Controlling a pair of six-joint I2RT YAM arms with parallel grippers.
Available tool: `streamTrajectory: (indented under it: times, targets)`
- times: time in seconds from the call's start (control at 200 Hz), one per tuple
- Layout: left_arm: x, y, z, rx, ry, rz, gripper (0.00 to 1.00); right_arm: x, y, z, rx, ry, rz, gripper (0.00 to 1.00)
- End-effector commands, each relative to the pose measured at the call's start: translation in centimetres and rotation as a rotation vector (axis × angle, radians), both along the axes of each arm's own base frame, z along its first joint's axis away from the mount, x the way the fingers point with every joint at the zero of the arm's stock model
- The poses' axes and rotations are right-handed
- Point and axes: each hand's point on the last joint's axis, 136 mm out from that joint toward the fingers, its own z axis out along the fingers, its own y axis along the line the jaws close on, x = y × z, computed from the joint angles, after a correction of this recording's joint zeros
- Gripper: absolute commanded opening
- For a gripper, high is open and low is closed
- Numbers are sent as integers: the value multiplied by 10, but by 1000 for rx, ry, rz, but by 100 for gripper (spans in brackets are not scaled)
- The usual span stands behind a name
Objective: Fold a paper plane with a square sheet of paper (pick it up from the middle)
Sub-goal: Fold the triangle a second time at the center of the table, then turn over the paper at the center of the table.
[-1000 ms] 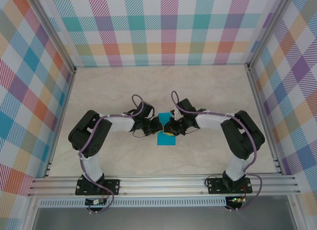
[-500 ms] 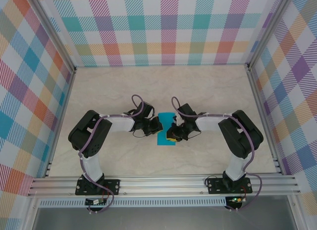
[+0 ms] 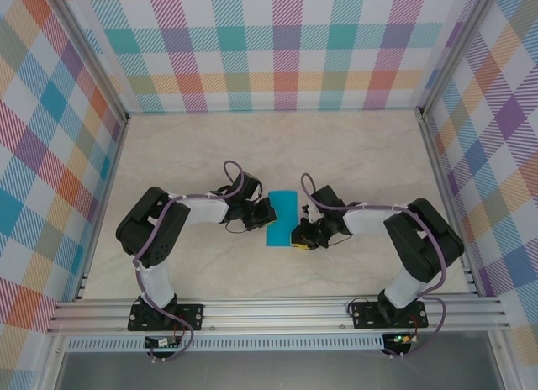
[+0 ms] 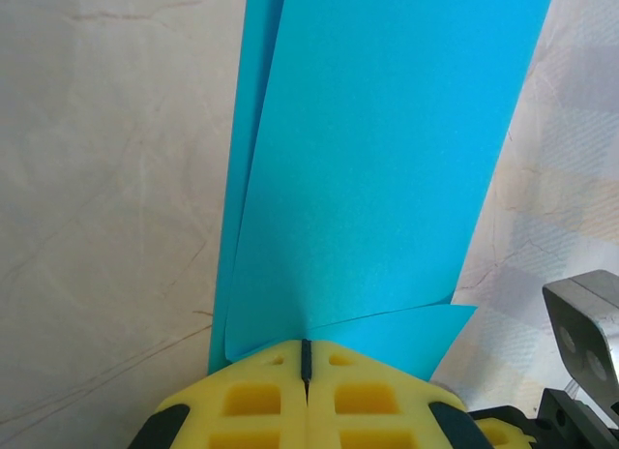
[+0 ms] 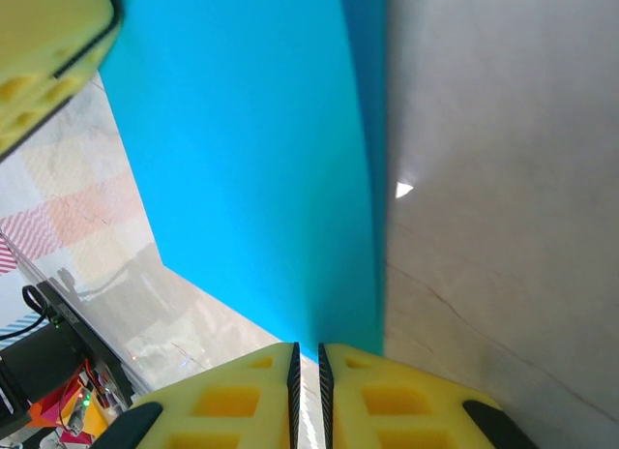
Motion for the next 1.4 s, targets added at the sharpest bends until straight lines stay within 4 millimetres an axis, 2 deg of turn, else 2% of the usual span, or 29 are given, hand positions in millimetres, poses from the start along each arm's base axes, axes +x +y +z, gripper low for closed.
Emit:
streamTrajectory:
  times: [0.0,0.085,0.145,0.21,0.285,0.48,0.79,1.06,1.215,1.395]
  targets:
    - [-8,17,-19,97,30,41,1,-15,-16,-7,-39,53,-19,17]
    - [-7,15,-12,80,15,34,1,-6,-17,2,-39,16,-39,20]
    - [-8,14,-8,75,11,29,2,5,-26,3,-104,-23,-84,25]
    - [-8,14,-4,71,5,27,2,14,-31,5,-144,-53,-108,27]
    - [-7,13,0,65,-2,23,2,25,-27,13,-134,-83,-118,33]
    - [-7,12,2,61,-2,18,2,43,-11,21,-85,-99,-115,36]
    - [-5,8,5,45,-8,10,3,48,12,22,28,-60,-88,39]
    - [-5,3,10,20,-17,1,4,45,17,21,56,-54,-56,26]
    - [-4,-4,30,-33,-58,-10,10,45,16,24,55,-70,-46,18]
    - [-4,11,56,0,-133,15,18,46,15,34,55,-104,-32,11]
